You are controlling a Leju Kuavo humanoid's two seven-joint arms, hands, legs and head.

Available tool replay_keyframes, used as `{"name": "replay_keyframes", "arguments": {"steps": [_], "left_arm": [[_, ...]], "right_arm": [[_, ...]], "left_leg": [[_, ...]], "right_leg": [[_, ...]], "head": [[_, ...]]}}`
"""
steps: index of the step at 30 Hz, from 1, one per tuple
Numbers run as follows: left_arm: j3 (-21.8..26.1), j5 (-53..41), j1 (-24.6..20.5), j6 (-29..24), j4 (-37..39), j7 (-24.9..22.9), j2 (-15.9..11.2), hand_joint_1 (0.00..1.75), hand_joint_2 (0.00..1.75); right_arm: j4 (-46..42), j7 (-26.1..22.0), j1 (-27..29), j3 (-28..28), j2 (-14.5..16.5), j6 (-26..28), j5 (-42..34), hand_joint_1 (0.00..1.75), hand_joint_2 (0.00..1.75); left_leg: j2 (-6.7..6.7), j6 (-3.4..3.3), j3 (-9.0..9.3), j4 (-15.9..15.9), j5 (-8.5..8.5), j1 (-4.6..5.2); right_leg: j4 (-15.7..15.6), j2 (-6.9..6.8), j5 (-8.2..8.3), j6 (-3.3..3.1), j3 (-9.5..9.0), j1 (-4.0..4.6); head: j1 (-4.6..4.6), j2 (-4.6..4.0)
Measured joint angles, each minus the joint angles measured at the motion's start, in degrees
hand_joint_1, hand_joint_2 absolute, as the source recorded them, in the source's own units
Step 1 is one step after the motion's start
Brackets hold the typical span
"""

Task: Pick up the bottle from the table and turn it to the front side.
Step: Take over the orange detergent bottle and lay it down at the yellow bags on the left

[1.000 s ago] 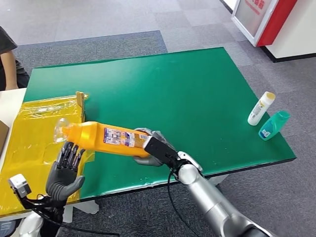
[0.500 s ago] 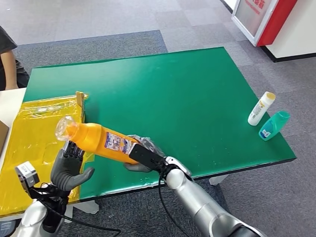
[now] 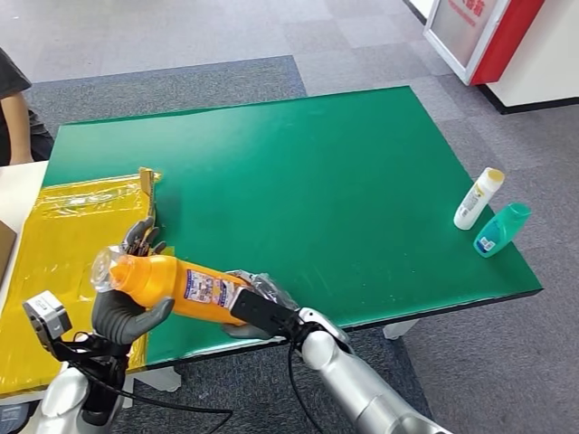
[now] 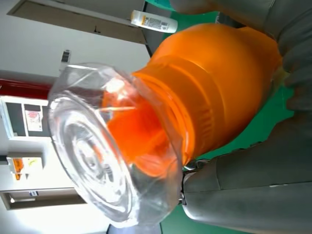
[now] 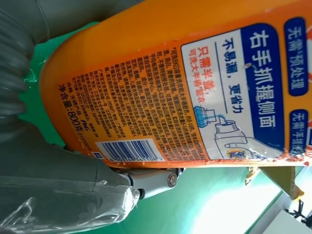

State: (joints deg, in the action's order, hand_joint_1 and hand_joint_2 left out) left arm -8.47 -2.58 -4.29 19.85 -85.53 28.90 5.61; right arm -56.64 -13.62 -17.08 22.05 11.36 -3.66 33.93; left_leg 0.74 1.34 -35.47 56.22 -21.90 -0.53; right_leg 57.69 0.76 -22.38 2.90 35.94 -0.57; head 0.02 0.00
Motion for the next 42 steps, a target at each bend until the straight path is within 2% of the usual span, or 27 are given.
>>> {"name": "replay_keyframes", "arguments": {"steps": [12, 13, 14, 17, 18, 28, 29, 32, 33, 38, 42], "left_arm": [[-0.27, 2.25, 1.18, 3.55, 0.45, -0.15, -0.78, 0.00, 1.75], [-0.41, 2.37, 1.22, 3.73, 0.58, -0.14, -0.97, 0.05, 1.75], [-0.56, 2.50, 1.24, 3.88, 0.72, -0.09, -1.18, 0.37, 1.75], [-1.07, 2.74, 1.22, 4.27, 1.17, 0.32, -1.84, 1.63, 1.75], [-1.25, 2.76, 1.22, 4.37, 1.29, 0.63, -2.04, 1.75, 1.75], [-2.52, 1.86, 1.13, 4.33, 1.46, 3.73, -3.69, 1.75, 1.75], [-2.54, 1.67, 1.10, 4.21, 1.46, 3.92, -3.78, 1.75, 1.75], [-2.66, 0.77, 1.04, 3.64, 1.46, 4.39, -3.98, 1.75, 1.75], [-2.72, 0.29, 1.04, 3.23, 1.46, 4.48, -4.01, 1.75, 1.75], [-2.87, -3.97, 1.26, -0.53, 1.23, 3.61, -4.07, 1.75, 1.75], [-2.86, -11.74, 1.45, -6.30, -0.52, 0.67, -4.36, 1.75, 1.75]], "right_arm": [[-4.22, -0.39, 0.23, 1.18, -0.02, -0.60, -0.72, 1.75, 1.75], [-4.45, -0.41, 0.19, 1.33, -0.02, -0.66, -0.78, 1.75, 1.75], [-4.63, -0.44, 0.15, 1.51, -0.03, -0.72, -0.83, 1.75, 1.75], [-4.84, -0.49, -0.05, 2.08, -0.05, -0.86, -0.89, 1.75, 1.75], [-4.84, -0.48, -0.13, 2.22, -0.07, -0.86, -0.90, 1.75, 1.75], [-4.63, -0.68, -0.41, 3.61, -0.30, -0.74, -1.40, 1.75, 1.75], [-4.62, -0.73, -0.40, 3.71, -0.34, -0.73, -1.42, 1.69, 1.75], [-4.59, -0.80, -0.39, 4.03, -0.49, -0.62, -1.49, 0.38, 1.75], [-4.58, -0.79, -0.37, 4.11, -0.57, -0.48, -1.48, 0.00, 1.75], [-5.46, -0.69, 0.81, 4.10, -1.45, 0.90, -1.36, 0.00, 1.75], [-8.40, -1.23, 3.49, 2.81, -3.06, 2.00, -1.64, 0.00, 1.75]], "left_leg": [[0.00, 0.00, 0.00, 0.00, 0.00, 0.00], [0.00, 0.00, 0.00, 0.00, 0.00, 0.00], [0.00, 0.00, 0.00, 0.00, 0.00, 0.00], [-0.01, 0.00, 0.00, 0.00, 0.00, 0.00], [-0.01, 0.00, 0.00, 0.00, 0.00, 0.00], [-0.01, 0.00, 0.00, 0.00, 0.00, 0.00], [-0.01, 0.00, 0.00, 0.00, 0.00, 0.00], [-0.01, 0.00, 0.00, 0.00, 0.00, 0.00], [-0.01, 0.00, 0.00, 0.00, 0.00, 0.00], [-0.01, 0.00, 0.00, 0.00, 0.00, 0.00], [0.00, 0.00, -0.01, 0.00, 0.00, 0.00]], "right_leg": [[0.00, 0.00, 0.00, 0.00, 0.01, 0.00], [0.00, 0.00, 0.00, 0.00, 0.01, 0.00], [0.00, 0.00, 0.00, 0.00, 0.01, 0.00], [0.00, 0.00, 0.00, 0.00, 0.02, 0.00], [0.00, 0.00, 0.00, 0.00, 0.02, 0.00], [0.00, 0.00, 0.00, 0.00, 0.02, 0.00], [0.00, 0.00, 0.00, 0.00, 0.02, 0.00], [0.00, 0.00, 0.00, 0.00, 0.02, 0.00], [0.00, 0.00, 0.00, 0.00, 0.02, 0.00], [-0.01, 0.00, 0.00, 0.00, 0.03, 0.00], [-0.02, 0.00, 0.00, 0.00, 0.04, 0.00]], "head": [[0.00, 0.00], [0.00, 0.00], [0.00, 0.00], [-0.01, 0.00], [-0.01, 0.00], [-0.01, 0.00], [-0.01, 0.00], [-0.01, 0.00], [-0.01, 0.00], [0.00, 0.00], [0.00, 0.00]]}}
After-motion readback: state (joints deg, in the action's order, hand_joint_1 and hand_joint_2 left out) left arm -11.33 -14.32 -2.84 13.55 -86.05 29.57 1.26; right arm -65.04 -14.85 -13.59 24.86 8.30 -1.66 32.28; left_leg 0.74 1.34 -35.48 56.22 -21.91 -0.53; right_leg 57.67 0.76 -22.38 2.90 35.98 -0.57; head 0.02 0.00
